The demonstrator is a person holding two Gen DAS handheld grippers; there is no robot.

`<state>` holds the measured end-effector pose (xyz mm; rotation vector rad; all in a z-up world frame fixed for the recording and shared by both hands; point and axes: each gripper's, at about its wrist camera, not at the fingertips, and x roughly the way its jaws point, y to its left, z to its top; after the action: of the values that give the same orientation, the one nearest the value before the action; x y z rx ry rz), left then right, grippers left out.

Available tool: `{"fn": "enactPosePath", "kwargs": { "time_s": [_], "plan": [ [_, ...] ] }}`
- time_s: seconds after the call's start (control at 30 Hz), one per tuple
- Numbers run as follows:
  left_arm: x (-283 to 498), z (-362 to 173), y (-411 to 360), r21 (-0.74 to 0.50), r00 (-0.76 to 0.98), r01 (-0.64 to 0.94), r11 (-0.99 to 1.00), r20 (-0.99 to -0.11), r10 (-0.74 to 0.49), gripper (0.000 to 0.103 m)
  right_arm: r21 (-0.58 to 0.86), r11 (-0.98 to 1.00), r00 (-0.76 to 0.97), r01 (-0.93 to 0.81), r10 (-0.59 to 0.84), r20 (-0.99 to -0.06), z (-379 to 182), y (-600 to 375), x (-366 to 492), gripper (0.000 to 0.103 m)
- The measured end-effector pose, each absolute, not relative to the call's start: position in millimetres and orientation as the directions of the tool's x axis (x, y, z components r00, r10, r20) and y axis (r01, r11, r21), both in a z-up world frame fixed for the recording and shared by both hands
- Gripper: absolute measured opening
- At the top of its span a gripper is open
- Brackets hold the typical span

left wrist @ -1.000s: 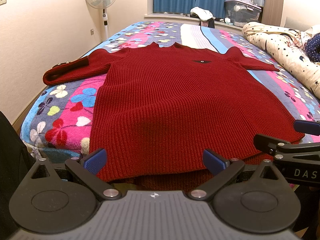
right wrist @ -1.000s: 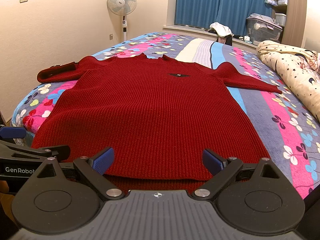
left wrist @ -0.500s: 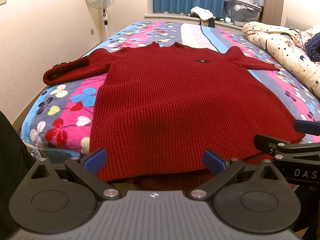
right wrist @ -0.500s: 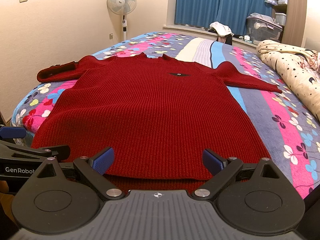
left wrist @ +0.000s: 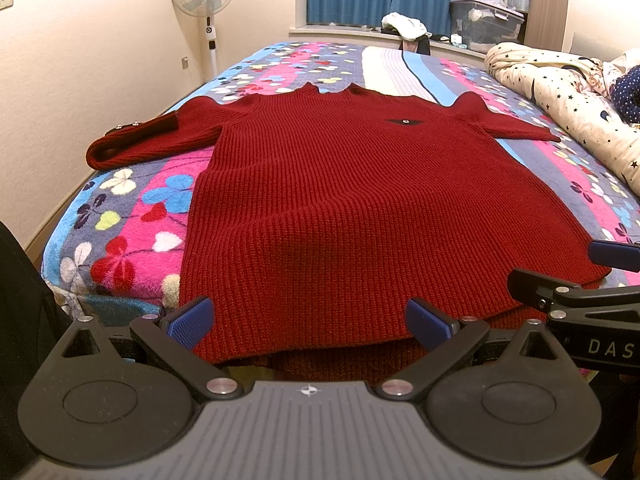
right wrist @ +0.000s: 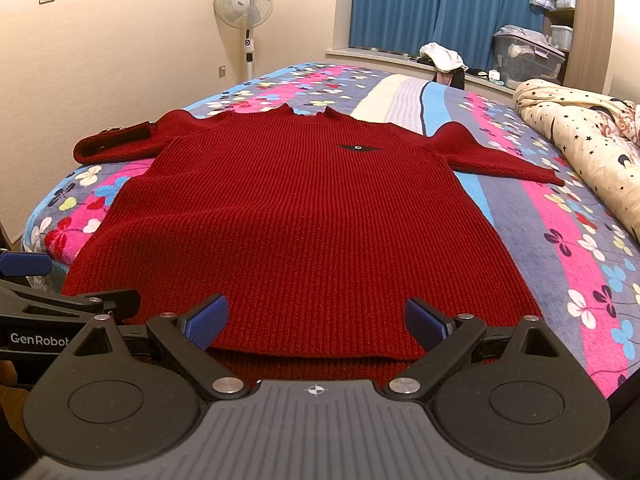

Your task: Fold small clothes

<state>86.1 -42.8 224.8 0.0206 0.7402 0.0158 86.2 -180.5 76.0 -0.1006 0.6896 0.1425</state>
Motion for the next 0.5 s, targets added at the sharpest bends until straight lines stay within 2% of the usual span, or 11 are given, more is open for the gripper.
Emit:
{"fn": "enactPosePath", "kwargs": {
  "time_s": [0.5],
  "plan": [
    [98,228,-44,0.024,0.736,-0.007,1.000,-0.676,0.021,0.102,-0.046,0.985,0.762,-0.164,0.097,-0.640,76,-180,86,0.095]
  ]
}}
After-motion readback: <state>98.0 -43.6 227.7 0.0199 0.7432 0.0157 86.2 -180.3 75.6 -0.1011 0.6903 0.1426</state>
